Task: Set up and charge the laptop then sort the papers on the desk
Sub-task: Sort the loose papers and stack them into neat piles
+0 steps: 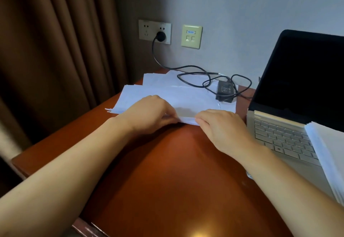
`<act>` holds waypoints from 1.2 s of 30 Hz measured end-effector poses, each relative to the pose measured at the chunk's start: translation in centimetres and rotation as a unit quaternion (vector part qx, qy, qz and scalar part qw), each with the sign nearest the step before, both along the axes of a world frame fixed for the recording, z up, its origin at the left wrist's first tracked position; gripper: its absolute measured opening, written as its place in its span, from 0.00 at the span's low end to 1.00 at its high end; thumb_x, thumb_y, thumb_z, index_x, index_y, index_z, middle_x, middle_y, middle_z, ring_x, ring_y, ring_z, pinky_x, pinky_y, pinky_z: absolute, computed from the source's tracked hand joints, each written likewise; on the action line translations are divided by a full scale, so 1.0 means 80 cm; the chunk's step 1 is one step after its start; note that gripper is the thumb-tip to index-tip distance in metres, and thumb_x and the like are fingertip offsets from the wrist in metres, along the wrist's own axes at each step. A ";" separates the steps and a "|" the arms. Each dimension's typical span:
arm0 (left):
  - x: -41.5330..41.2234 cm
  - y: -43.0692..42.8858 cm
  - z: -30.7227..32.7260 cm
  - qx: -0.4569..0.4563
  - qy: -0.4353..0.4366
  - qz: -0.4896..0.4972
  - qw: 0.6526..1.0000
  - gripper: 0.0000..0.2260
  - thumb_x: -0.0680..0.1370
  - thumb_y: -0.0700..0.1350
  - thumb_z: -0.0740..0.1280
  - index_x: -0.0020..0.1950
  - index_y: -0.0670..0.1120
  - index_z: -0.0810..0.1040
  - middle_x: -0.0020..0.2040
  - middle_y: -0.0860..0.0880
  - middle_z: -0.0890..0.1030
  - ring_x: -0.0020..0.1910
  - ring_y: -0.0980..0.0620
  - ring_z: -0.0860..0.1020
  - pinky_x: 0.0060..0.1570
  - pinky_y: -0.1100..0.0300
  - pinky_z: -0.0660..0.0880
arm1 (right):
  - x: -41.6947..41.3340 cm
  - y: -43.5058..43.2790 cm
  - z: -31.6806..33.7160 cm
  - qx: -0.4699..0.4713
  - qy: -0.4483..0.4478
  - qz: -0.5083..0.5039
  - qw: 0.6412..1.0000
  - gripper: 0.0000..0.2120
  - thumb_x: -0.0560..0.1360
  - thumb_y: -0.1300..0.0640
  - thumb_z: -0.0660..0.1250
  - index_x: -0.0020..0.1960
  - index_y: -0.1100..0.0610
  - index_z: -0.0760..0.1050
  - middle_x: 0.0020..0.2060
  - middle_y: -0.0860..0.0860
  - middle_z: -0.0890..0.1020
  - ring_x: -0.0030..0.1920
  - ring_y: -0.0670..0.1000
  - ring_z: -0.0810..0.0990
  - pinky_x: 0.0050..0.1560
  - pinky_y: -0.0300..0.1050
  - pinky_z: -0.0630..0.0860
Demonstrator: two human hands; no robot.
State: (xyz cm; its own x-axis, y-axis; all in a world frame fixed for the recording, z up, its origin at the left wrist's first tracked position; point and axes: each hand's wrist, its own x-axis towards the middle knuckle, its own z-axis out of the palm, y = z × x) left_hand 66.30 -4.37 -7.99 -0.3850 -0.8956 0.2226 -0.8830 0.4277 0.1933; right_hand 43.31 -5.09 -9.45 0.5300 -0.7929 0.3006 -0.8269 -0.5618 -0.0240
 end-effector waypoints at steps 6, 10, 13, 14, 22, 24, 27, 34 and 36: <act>-0.011 0.001 -0.007 -0.144 -0.005 -0.075 0.987 0.15 0.76 0.57 0.71 0.60 0.54 0.79 0.57 0.53 0.79 0.56 0.51 0.73 0.55 0.56 0.70 | 0.000 0.006 0.000 -0.035 -0.043 -0.012 0.998 0.11 0.82 0.48 0.60 0.49 0.49 0.80 0.41 0.47 0.82 0.43 0.55 0.79 0.39 0.47 0.69; -0.026 0.011 -0.005 -0.177 -0.042 -0.103 0.978 0.10 0.73 0.53 0.73 0.50 0.53 0.78 0.47 0.53 0.77 0.46 0.50 0.72 0.44 0.59 0.62 | 0.003 0.005 0.004 -0.045 -0.057 -0.058 0.996 0.10 0.82 0.50 0.57 0.54 0.50 0.77 0.46 0.48 0.82 0.47 0.56 0.79 0.39 0.47 0.67; -0.027 0.012 -0.011 -0.104 -0.037 -0.084 0.990 0.07 0.78 0.54 0.68 0.53 0.54 0.80 0.48 0.55 0.79 0.47 0.50 0.78 0.44 0.56 0.71 | 0.003 0.002 0.003 -0.034 -0.059 -0.093 0.993 0.08 0.81 0.52 0.56 0.53 0.53 0.72 0.39 0.49 0.78 0.45 0.60 0.78 0.37 0.48 0.66; -0.026 0.011 -0.014 -0.087 -0.038 -0.066 0.993 0.09 0.80 0.55 0.65 0.57 0.55 0.81 0.53 0.54 0.80 0.52 0.49 0.78 0.48 0.55 0.74 | 0.003 0.002 0.003 -0.025 -0.071 -0.090 0.993 0.06 0.81 0.53 0.57 0.54 0.53 0.70 0.38 0.50 0.78 0.44 0.61 0.78 0.37 0.49 0.68; -0.013 0.002 -0.011 0.030 -0.089 -0.001 0.996 0.19 0.77 0.57 0.55 0.62 0.57 0.78 0.58 0.53 0.83 0.53 0.48 0.79 0.55 0.52 0.75 | 0.005 0.007 0.004 -0.004 -0.108 0.000 0.994 0.06 0.79 0.64 0.58 0.50 0.55 0.63 0.38 0.51 0.74 0.39 0.60 0.72 0.37 0.53 0.71; -0.008 0.006 -0.005 0.024 -0.066 -0.006 0.998 0.15 0.80 0.59 0.60 0.64 0.61 0.79 0.56 0.54 0.84 0.52 0.49 0.80 0.54 0.56 0.74 | 0.005 0.004 -0.001 0.002 -0.090 0.015 0.996 0.12 0.76 0.68 0.58 0.55 0.54 0.71 0.46 0.49 0.76 0.46 0.56 0.72 0.41 0.53 0.72; -0.012 0.005 -0.004 -0.007 -0.061 0.002 0.998 0.12 0.80 0.53 0.65 0.62 0.61 0.82 0.53 0.52 0.85 0.50 0.50 0.79 0.52 0.58 0.73 | 0.004 -0.002 -0.004 0.010 -0.078 0.018 0.997 0.19 0.76 0.69 0.58 0.58 0.52 0.78 0.54 0.48 0.77 0.53 0.52 0.72 0.48 0.53 0.74; -0.018 0.004 -0.006 0.010 -0.070 0.013 0.997 0.20 0.74 0.44 0.65 0.65 0.59 0.78 0.57 0.51 0.84 0.53 0.47 0.79 0.55 0.52 0.76 | 0.004 -0.006 -0.009 0.013 -0.055 0.012 0.998 0.19 0.78 0.68 0.58 0.59 0.53 0.80 0.55 0.46 0.78 0.54 0.50 0.70 0.48 0.50 0.74; -0.017 0.003 -0.008 0.010 -0.069 0.012 0.997 0.19 0.75 0.45 0.65 0.64 0.58 0.79 0.59 0.52 0.84 0.54 0.47 0.79 0.56 0.52 0.76 | 0.004 -0.007 -0.010 0.018 -0.050 0.017 0.998 0.18 0.79 0.65 0.57 0.60 0.53 0.80 0.55 0.46 0.78 0.54 0.50 0.69 0.49 0.47 0.72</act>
State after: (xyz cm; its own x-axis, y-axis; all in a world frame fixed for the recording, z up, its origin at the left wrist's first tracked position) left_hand 64.94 -4.11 -8.63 -0.3890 -0.9087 0.1516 -0.9119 0.4032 0.0768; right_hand 43.60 -5.62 -10.21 0.5258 -0.7859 0.3255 -0.7996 -0.5872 -0.1261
